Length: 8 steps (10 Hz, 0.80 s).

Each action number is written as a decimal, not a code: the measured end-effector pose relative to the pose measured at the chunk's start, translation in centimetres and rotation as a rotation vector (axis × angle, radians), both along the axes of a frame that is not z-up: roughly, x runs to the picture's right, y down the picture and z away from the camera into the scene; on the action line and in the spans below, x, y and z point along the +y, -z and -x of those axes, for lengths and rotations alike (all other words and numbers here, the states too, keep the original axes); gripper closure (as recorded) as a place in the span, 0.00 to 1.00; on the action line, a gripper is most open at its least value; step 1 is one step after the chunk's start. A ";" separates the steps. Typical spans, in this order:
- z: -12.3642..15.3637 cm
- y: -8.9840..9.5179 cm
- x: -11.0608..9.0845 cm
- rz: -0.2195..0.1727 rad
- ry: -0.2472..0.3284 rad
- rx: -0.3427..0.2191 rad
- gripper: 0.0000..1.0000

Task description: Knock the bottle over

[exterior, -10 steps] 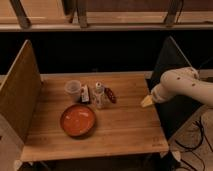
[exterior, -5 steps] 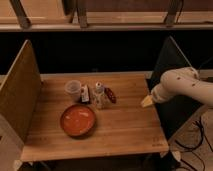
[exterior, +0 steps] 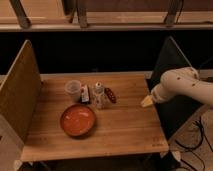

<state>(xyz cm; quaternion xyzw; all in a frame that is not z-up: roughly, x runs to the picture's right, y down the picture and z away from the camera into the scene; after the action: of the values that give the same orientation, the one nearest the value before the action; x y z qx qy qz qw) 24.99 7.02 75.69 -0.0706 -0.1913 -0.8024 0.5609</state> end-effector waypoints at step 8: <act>0.0 0.0 0.0 0.000 0.002 0.000 0.95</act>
<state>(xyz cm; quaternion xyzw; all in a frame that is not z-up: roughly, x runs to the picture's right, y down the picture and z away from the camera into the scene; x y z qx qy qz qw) 24.99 7.02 75.69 -0.0708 -0.1910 -0.8029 0.5603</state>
